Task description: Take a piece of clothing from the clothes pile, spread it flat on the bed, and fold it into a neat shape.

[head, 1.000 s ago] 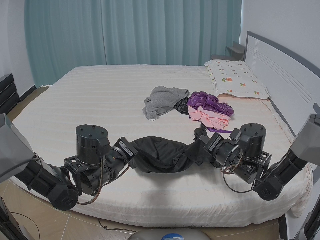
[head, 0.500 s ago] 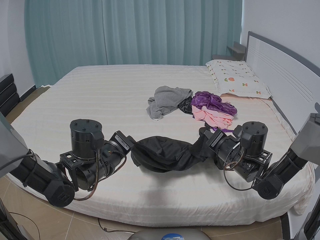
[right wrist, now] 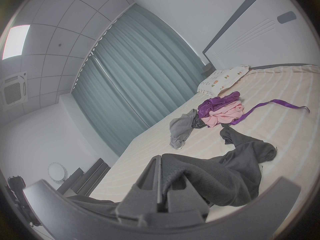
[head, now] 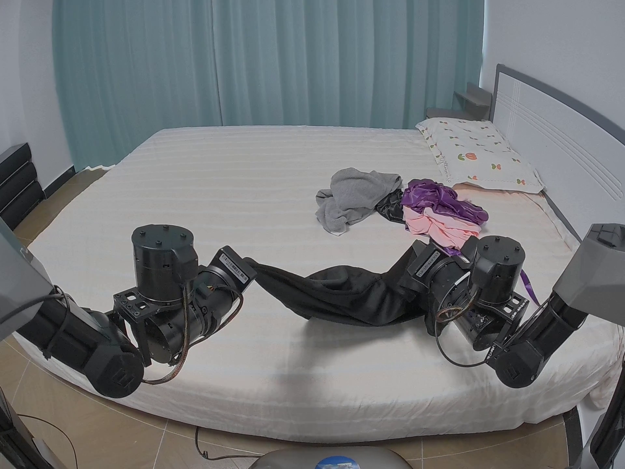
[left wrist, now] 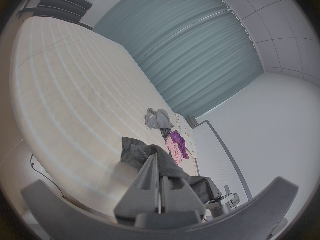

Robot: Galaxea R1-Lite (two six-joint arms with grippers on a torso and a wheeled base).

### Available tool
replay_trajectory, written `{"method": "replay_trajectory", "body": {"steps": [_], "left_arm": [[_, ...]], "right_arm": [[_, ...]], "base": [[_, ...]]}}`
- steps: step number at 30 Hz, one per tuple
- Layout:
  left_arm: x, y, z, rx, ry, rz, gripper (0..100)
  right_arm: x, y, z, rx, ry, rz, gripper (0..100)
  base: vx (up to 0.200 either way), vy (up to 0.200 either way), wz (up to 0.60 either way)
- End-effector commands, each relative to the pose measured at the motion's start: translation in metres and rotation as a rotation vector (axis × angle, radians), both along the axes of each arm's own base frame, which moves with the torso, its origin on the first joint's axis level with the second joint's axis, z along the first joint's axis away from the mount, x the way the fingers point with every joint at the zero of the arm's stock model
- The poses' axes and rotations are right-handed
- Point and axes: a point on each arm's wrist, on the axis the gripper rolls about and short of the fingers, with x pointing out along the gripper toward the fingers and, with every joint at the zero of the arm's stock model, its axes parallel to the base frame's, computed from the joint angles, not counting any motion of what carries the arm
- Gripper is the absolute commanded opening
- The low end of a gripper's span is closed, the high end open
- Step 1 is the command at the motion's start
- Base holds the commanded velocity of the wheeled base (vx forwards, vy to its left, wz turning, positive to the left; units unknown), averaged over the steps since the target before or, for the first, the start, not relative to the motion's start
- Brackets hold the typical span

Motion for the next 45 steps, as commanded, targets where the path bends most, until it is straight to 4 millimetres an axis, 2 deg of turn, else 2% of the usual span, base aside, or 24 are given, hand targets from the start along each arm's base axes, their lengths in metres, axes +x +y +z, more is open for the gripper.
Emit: {"method": "replay_trajectory", "body": {"steps": [1,39,45], "left_arm": [[0.001,0.001,0.001,-0.003,-0.003,0.003,0],[0.002,0.008,0.008,-0.012,-0.024,0.028,0],[-0.014,0.018,0.025,-0.028,-0.060,0.032,0]], "right_arm": [[0.003,0.000,-0.008,-0.011,0.011,-0.007,0],[0.002,0.000,-0.002,0.016,-0.017,0.008,0],[0.001,-0.002,0.000,0.029,-0.032,0.005,0]], "base": [[0.000,0.200,0.00],[0.000,0.200,0.00],[0.000,0.133,0.00]]}}
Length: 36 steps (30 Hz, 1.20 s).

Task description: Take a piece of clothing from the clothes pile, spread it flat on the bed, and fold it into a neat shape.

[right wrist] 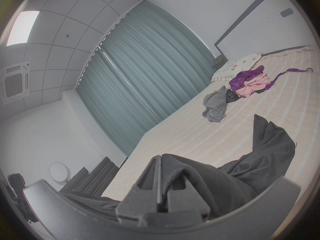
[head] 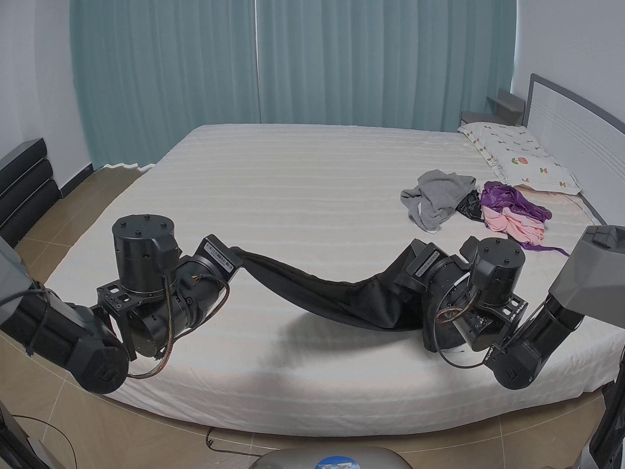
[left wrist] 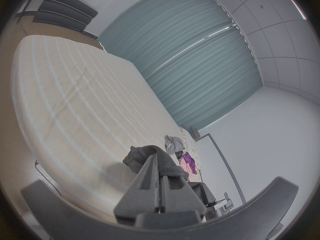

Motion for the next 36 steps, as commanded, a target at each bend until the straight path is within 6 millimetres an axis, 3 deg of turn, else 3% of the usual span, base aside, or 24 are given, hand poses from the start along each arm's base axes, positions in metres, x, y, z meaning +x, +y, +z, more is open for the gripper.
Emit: {"method": "replay_trajectory", "body": {"steps": [1,10,15,21,29,34,36], "left_arm": [[-0.013,0.008,0.012,-0.014,-0.025,-0.002,0],[-0.014,0.013,0.004,-0.002,0.002,0.012,0],[-0.024,0.015,-0.001,0.015,0.024,0.002,0],[-0.049,0.026,0.002,0.021,0.018,-0.011,0],[-0.078,0.044,0.028,0.059,-0.105,-0.024,0],[-0.090,0.051,0.048,0.057,-0.142,-0.026,0],[-0.089,0.053,0.066,0.052,-0.168,-0.012,0]], "right_arm": [[0.000,-0.003,0.002,0.009,-0.014,-0.008,0],[-0.004,-0.011,0.017,0.015,-0.039,-0.011,0],[-0.022,-0.020,0.017,0.001,-0.012,0.004,0],[-0.068,-0.038,0.035,0.008,-0.019,0.032,0],[-0.113,-0.057,0.078,0.088,-0.149,0.072,0],[-0.119,-0.065,0.100,0.110,-0.210,0.057,0],[-0.119,-0.073,0.127,0.130,-0.280,0.043,0]], "base": [[0.000,0.000,0.00],[0.000,0.000,0.00],[-0.200,0.000,0.00],[-0.200,0.000,0.00],[-0.100,0.000,0.00],[0.000,0.000,0.00],[0.000,0.000,0.00]]}}
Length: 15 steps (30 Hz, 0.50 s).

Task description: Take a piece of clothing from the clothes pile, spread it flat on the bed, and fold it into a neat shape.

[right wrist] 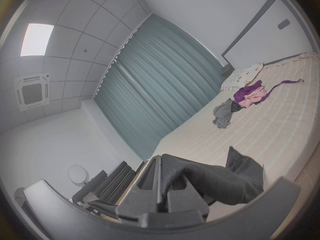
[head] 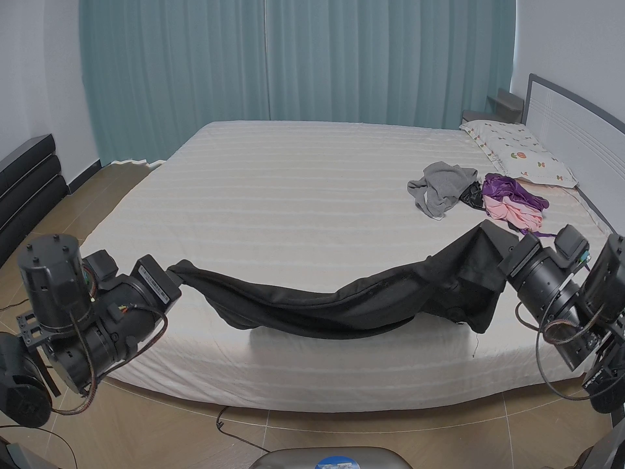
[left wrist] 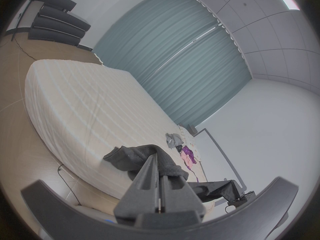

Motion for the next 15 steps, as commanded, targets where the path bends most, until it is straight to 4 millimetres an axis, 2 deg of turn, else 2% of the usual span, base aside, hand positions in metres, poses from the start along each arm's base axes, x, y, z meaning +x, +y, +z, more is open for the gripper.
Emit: {"method": "replay_trajectory", "body": {"steps": [1,5,8,10,11,12,15], "left_arm": [[-0.011,0.011,0.044,-0.045,-0.118,0.015,0],[-0.001,0.010,0.061,-0.049,-0.127,0.037,0],[0.023,0.007,0.072,-0.041,-0.110,0.059,0],[0.037,0.004,0.073,-0.038,-0.098,0.054,0],[0.041,0.002,0.074,-0.038,-0.096,0.050,0],[0.053,0.000,0.074,-0.038,-0.091,0.045,0],[0.075,-0.007,0.071,-0.033,-0.080,0.047,0]], "right_arm": [[-0.014,-0.019,0.059,0.081,-0.171,-0.013,0],[-0.005,-0.024,0.082,0.082,-0.201,-0.014,0],[0.022,-0.032,0.105,0.081,-0.232,-0.068,0],[0.043,-0.030,0.101,0.061,-0.201,-0.091,0],[0.049,-0.030,0.100,0.055,-0.194,-0.097,0],[0.065,-0.027,0.093,0.045,-0.175,-0.109,0],[0.089,-0.023,0.085,0.030,-0.152,-0.128,0]], "base": [[0.000,0.000,0.00],[0.000,0.000,0.00],[0.000,0.000,0.00],[0.000,0.000,0.00],[0.200,0.000,0.00],[0.200,0.000,0.00],[0.200,0.000,0.00]]}}
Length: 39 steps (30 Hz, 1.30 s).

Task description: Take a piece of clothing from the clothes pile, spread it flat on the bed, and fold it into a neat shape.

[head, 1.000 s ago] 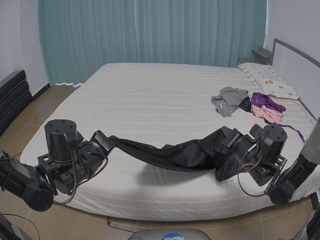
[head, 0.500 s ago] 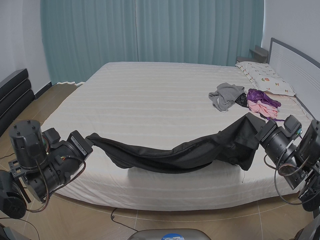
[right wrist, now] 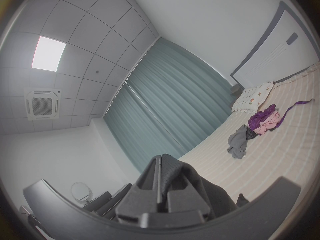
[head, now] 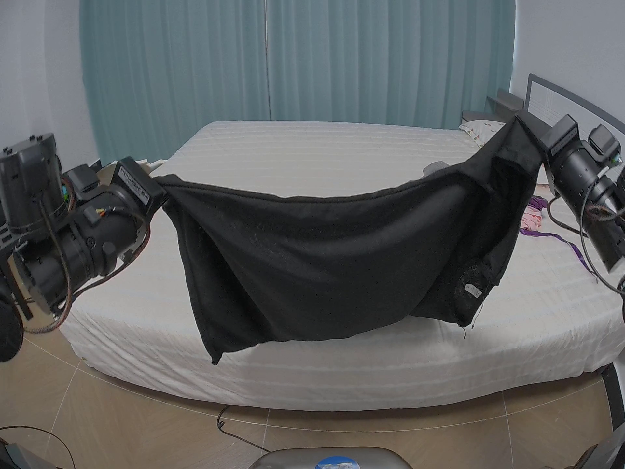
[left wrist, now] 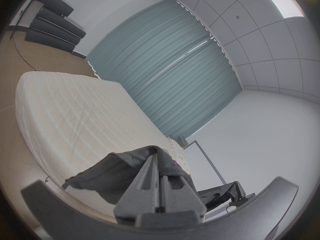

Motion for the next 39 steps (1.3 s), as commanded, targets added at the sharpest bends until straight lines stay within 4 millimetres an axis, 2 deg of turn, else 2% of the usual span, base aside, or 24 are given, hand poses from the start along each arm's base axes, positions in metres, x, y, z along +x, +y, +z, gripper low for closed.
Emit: {"method": "replay_trajectory", "body": {"steps": [1,7,8,9,13,15,18,20,21,22,24,25,26,27,28,29,31,32,35,36,37,38,39], "left_arm": [[0.057,-0.013,-0.007,0.021,0.051,0.021,0],[0.094,-0.018,-0.015,0.026,0.066,0.047,0],[0.095,-0.019,-0.015,0.026,0.066,0.047,0],[0.105,-0.020,-0.021,0.031,0.077,0.055,0],[0.128,-0.021,-0.031,0.035,0.090,0.073,0],[0.145,-0.021,-0.038,0.037,0.099,0.087,0],[0.162,-0.023,-0.049,0.041,0.113,0.087,0],[0.180,-0.025,-0.059,0.041,0.121,0.082,0],[0.180,-0.025,-0.059,0.041,0.121,0.082,0],[0.191,-0.027,-0.069,0.044,0.133,0.078,0],[0.196,-0.028,-0.075,0.047,0.142,0.078,0],[0.205,-0.031,-0.091,0.056,0.168,0.076,0],[0.209,-0.032,-0.098,0.061,0.181,0.076,0],[0.209,-0.032,-0.098,0.061,0.181,0.076,0],[0.214,-0.035,-0.115,0.072,0.211,0.076,0],[0.217,-0.035,-0.125,0.080,0.231,0.076,0],[0.218,-0.036,-0.127,0.082,0.235,0.076,0],[0.223,-0.037,-0.149,0.094,0.276,0.077,0],[0.229,-0.039,-0.167,0.103,0.305,0.084,0],[0.229,-0.039,-0.167,0.103,0.305,0.084,0],[0.233,-0.040,-0.178,0.110,0.324,0.087,0],[0.233,-0.040,-0.178,0.110,0.324,0.087,0],[0.234,-0.042,-0.184,0.113,0.334,0.084,0]], "right_arm": [[0.064,0.002,-0.015,-0.035,0.065,-0.068,0],[0.107,0.005,-0.024,-0.040,0.073,-0.099,0],[0.109,0.005,-0.026,-0.040,0.077,-0.102,0],[0.122,0.006,-0.030,-0.044,0.084,-0.110,0],[0.148,0.008,-0.046,-0.073,0.103,-0.133,0],[0.164,0.009,-0.060,-0.099,0.121,-0.146,0],[0.179,0.010,-0.071,-0.120,0.129,-0.158,0],[0.196,0.010,-0.083,-0.141,0.133,-0.173,0],[0.196,0.010,-0.083,-0.141,0.133,-0.173,0],[0.206,0.012,-0.092,-0.148,0.141,-0.177,0],[0.210,0.013,-0.099,-0.153,0.150,-0.177,0],[0.218,0.016,-0.114,-0.163,0.175,-0.172,0],[0.221,0.017,-0.121,-0.169,0.191,-0.171,0],[0.221,0.017,-0.121,-0.169,0.191,-0.171,0],[0.228,0.019,-0.140,-0.185,0.228,-0.170,0],[0.231,0.020,-0.150,-0.194,0.244,-0.169,0],[0.232,0.020,-0.153,-0.196,0.248,-0.169,0],[0.238,0.021,-0.172,-0.205,0.276,-0.175,0],[0.242,0.024,-0.191,-0.216,0.311,-0.173,0],[0.242,0.024,-0.191,-0.216,0.311,-0.173,0],[0.245,0.025,-0.203,-0.218,0.329,-0.171,0],[0.245,0.026,-0.204,-0.218,0.329,-0.169,0],[0.249,0.028,-0.216,-0.222,0.345,-0.174,0]], "base": [[0.200,0.000,0.00],[0.200,0.000,0.00],[0.200,0.000,0.00],[0.200,0.000,0.00],[0.200,0.000,0.00],[0.200,0.000,0.00],[0.200,0.000,0.00],[0.200,0.000,0.00],[0.200,0.000,0.00],[0.200,0.000,0.00],[0.200,0.000,0.00],[0.200,0.000,0.00],[0.200,0.000,0.00],[0.200,0.000,0.00],[0.200,0.000,0.00],[0.000,0.000,0.00],[0.000,0.000,0.00],[0.000,0.000,0.00],[0.000,0.000,0.00],[0.000,0.000,0.00],[0.000,0.000,0.00],[0.000,0.000,0.00],[0.000,0.000,0.00]]}}
